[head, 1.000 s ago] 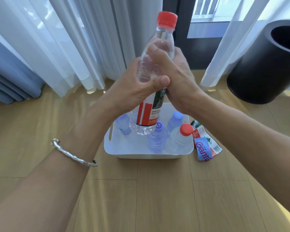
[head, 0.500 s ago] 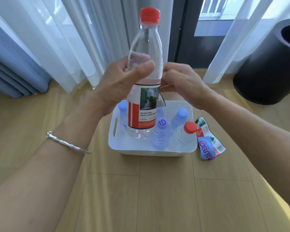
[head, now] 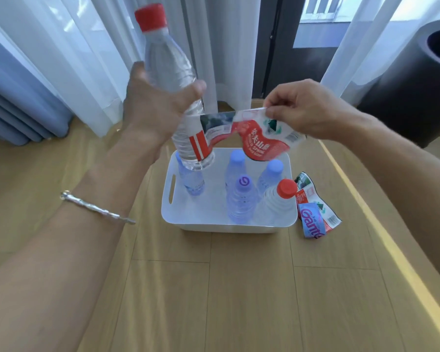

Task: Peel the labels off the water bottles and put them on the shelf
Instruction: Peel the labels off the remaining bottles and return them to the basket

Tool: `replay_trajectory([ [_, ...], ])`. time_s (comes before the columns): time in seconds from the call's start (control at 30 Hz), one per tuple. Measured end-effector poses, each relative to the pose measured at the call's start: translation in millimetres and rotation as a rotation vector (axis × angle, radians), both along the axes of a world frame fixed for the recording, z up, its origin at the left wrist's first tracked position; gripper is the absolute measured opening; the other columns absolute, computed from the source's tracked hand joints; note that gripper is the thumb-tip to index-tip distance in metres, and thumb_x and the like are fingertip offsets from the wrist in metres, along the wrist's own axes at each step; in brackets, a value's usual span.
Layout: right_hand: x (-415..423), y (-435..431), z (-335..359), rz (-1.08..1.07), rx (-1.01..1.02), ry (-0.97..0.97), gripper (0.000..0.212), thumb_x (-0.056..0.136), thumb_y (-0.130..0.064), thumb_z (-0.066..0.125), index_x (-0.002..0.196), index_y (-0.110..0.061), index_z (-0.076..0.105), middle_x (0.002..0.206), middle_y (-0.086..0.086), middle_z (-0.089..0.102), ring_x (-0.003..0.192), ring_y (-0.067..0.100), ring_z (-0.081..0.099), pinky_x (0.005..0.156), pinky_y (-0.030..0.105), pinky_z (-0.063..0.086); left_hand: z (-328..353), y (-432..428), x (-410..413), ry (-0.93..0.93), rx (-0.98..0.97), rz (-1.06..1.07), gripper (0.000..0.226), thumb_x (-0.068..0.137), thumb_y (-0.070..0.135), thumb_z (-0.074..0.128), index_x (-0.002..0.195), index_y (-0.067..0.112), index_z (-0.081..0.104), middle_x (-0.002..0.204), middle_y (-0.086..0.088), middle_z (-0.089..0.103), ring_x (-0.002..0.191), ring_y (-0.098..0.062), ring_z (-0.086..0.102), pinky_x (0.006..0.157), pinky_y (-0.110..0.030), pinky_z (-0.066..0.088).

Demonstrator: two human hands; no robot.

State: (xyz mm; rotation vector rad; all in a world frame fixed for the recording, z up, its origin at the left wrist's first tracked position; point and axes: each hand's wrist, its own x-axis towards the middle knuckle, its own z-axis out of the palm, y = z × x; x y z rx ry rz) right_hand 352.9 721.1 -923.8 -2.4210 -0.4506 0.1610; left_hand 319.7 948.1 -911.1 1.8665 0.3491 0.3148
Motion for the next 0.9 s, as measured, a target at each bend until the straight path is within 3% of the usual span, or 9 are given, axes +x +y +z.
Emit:
replay_trajectory([
  [0.17,5,-3,-6,0.019,-0.152,-0.026,0.010,0.095,-0.017,0.056,0.090,-0.019,0.065,0.088,0.000,0.064,0.075,0.015,0.058,0.057,0.020,0.044,2,9,5,0.008,0.018,0.154,0.068,0.050,0.058,0.077,0.099,0.033,0.038,0.090,0.015,0.056,0.094,-0.020,0.065,0.082,-0.047,0.057],
  [0.3,8,-26,-12,-0.135,-0.203,-0.018,0.013,0.096,-0.015,0.052,0.096,-0.015,0.065,0.094,0.004,0.061,0.083,0.019,0.053,0.066,0.027,0.039,12,23,6,-0.022,0.033,0.209,0.074,0.048,0.060,0.075,0.107,0.031,0.041,0.096,0.017,0.052,0.100,-0.019,0.064,0.083,-0.045,0.057],
  [0.43,7,-62,-19,-0.531,0.175,0.134,0.022,0.096,-0.021,0.049,0.104,-0.007,0.064,0.097,0.007,0.064,0.084,0.021,0.062,0.082,0.036,0.050,10,29,0,-0.004,0.123,0.135,0.092,0.049,0.061,0.077,0.128,0.026,0.045,0.108,0.018,0.048,0.110,-0.014,0.056,0.088,-0.044,0.054],
  [0.53,1,-88,-40,-0.774,0.361,0.242,0.024,0.096,-0.034,0.052,0.091,-0.013,0.063,0.097,0.006,0.066,0.071,0.014,0.062,0.081,0.035,0.051,-3,20,-4,0.015,0.108,0.009,0.076,0.047,0.057,0.080,0.113,0.032,0.050,0.103,0.017,0.056,0.103,-0.013,0.062,0.085,-0.047,0.055],
  [0.6,-6,-104,-62,-0.869,0.373,0.335,0.023,0.095,-0.040,0.054,0.085,-0.021,0.059,0.090,0.001,0.068,0.074,0.015,0.065,0.085,0.036,0.053,-13,12,-3,0.048,0.166,-0.064,0.068,0.045,0.057,0.081,0.102,0.032,0.053,0.100,0.011,0.063,0.098,-0.017,0.066,0.084,-0.049,0.055],
  [0.67,-13,-118,-86,-0.930,0.352,0.421,0.021,0.094,-0.039,0.056,0.087,-0.019,0.059,0.086,0.002,0.067,0.082,0.021,0.068,0.088,0.041,0.054,-23,4,-1,0.084,0.249,-0.137,0.071,0.046,0.058,0.080,0.104,0.025,0.055,0.098,0.009,0.066,0.093,-0.018,0.068,0.085,-0.046,0.055],
  [0.8,-27,-132,-118,-0.982,0.289,0.598,0.020,0.094,-0.028,0.060,0.099,-0.009,0.062,0.083,0.009,0.068,0.071,0.023,0.065,0.074,0.039,0.054,-43,-6,-2,0.176,0.322,-0.245,0.075,0.049,0.058,0.078,0.110,0.031,0.045,0.094,0.007,0.068,0.089,-0.019,0.069,0.085,-0.048,0.054],
  [0.9,-33,-133,-132,-0.958,0.250,0.679,0.014,0.095,-0.021,0.060,0.093,-0.008,0.059,0.075,0.009,0.064,0.060,0.021,0.059,0.060,0.032,0.048,-52,-8,-7,0.258,0.339,-0.285,0.072,0.049,0.056,0.076,0.107,0.039,0.039,0.096,0.006,0.069,0.092,-0.018,0.067,0.087,-0.046,0.053],
])
